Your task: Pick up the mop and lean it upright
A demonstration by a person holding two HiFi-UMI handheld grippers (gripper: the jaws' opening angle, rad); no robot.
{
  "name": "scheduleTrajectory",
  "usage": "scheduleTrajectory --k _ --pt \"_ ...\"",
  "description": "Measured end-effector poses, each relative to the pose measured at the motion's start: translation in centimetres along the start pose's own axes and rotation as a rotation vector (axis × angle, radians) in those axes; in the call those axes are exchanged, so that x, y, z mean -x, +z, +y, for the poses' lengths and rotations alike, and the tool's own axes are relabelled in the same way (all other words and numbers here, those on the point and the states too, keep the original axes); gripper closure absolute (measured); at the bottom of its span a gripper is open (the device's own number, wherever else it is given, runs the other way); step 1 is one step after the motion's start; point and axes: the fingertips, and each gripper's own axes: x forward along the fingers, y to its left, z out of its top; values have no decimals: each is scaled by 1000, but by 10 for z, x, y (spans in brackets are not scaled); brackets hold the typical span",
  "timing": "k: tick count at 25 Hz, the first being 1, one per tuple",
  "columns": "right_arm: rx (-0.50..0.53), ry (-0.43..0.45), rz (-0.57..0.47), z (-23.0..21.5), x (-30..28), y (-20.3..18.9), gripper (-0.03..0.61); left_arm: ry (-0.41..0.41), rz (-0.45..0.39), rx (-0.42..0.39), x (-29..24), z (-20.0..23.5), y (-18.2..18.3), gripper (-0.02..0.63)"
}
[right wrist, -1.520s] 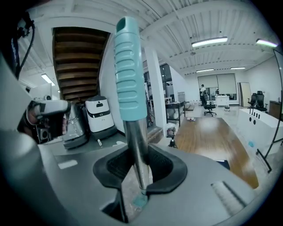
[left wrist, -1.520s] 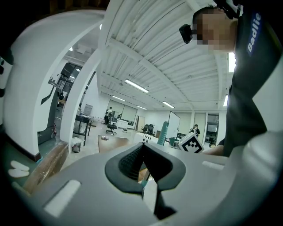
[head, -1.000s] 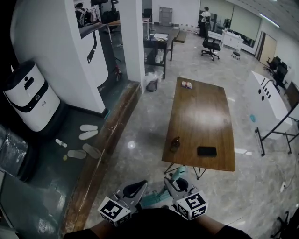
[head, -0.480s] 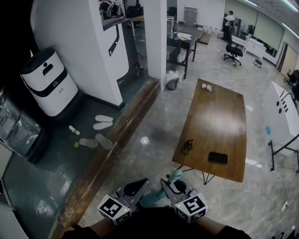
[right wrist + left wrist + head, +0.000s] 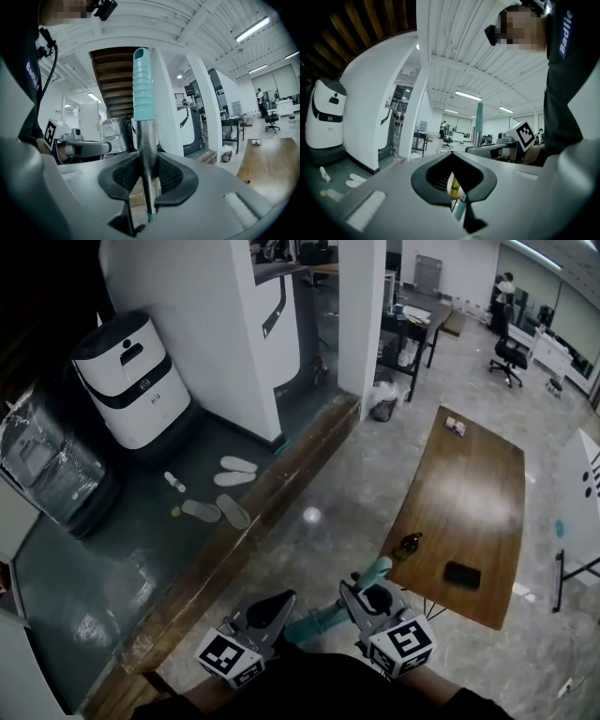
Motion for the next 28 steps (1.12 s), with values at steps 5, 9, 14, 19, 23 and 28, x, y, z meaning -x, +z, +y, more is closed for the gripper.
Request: scheduleTrajectory --k 5,9,14,19,23,28 --pt "2 -66 7 -17 -45 16 483 -51 -28 42 -18 52 1 594" --pt "-14 -186 26 -41 -84 27 482 -124 -47 70 -37 112 12 594" --pt "-41 -357 28 -75 -129 40 482 -201 -59 70 -55 195 30 594" --pt "-20 -432 23 -97 -180 61 483 -227 -27 56 -72 255 39 594" --pt "-7 -431 10 -115 -220 76 483 -244 -25 59 -90 285 45 594" --pt "-9 -403 -16 -147 -261 87 483 -235 10 44 -126 312 48 594"
